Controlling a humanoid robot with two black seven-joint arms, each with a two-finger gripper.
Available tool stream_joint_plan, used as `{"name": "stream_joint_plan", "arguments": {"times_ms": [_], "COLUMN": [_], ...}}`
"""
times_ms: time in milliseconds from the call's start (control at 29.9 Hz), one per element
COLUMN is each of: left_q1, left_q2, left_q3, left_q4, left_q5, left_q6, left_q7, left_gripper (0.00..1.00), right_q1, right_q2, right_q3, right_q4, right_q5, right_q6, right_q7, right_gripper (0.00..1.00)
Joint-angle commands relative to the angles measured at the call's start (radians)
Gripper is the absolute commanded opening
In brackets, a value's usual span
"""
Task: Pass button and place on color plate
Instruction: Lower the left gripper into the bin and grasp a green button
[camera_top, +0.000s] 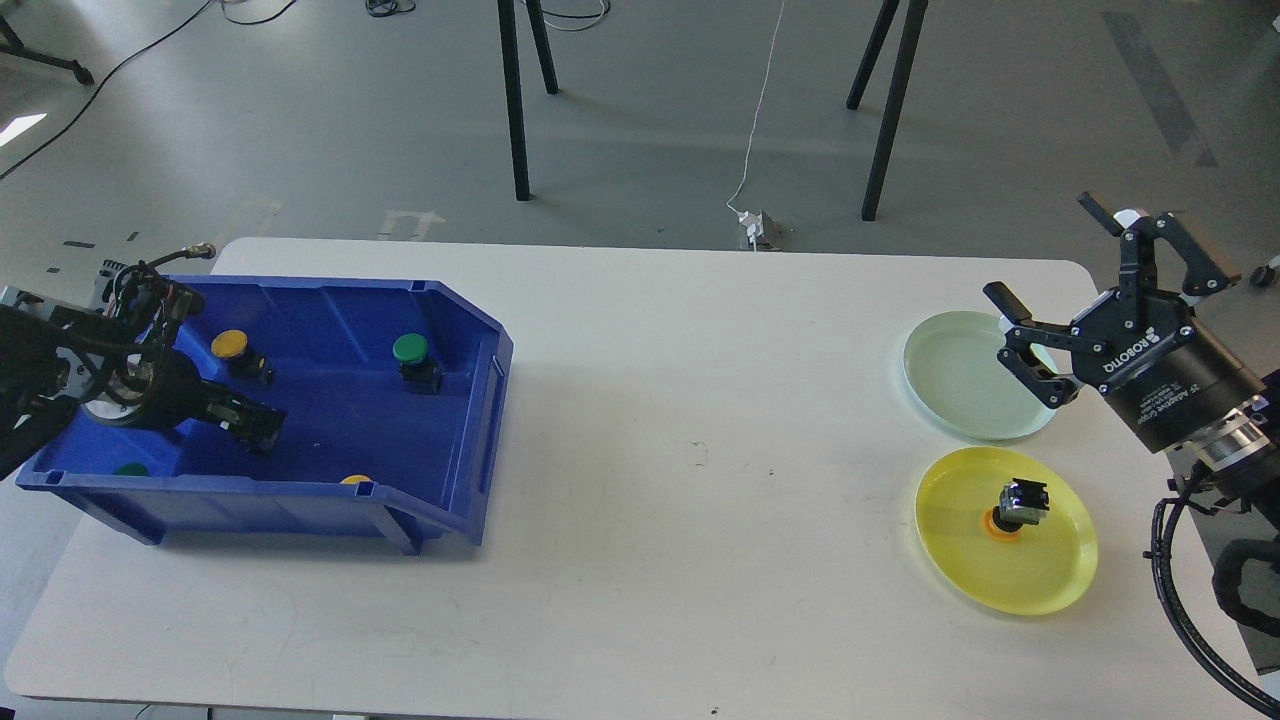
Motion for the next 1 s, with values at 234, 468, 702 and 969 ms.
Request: {"name": "stream_joint_plan", "arguments": {"times_ms": [234, 468, 702, 969], "left_q1": [0.006, 0.001, -0.008, -0.010], "left_q2": [0.000, 0.004, 0.006, 0.010], "left_q3": [0.002, 0.002, 0.002, -0.001], "left_q4": [0.004, 0.001, -0.008, -0.011], "left_q5": [-0.002, -0.002, -0.001, -0.001], "left_q6": [0.000, 0.000, 0.000, 0.000], "left_q7": [0.000, 0.000, 0.000, 0.000], "left_gripper": [0.53, 0.51, 0.53, 0.55], "right_q1": [-0.014, -0.025, -0.029, -0.029], "right_q2": [0.000, 0.000, 0.000, 0.002], "right_q3": [0.001, 0.001, 0.002, 0.001], "right_q4": [0.000, -0.004, -0.004, -0.004], "right_q5": [0.000, 0.000, 0.000, 0.000], "right_q6": [0.000, 0.020, 0.023, 0.025], "right_q7": [0.003, 0.003, 0.003, 0.003], "right_gripper": [0.98, 0.98, 0.98, 0.98]}}
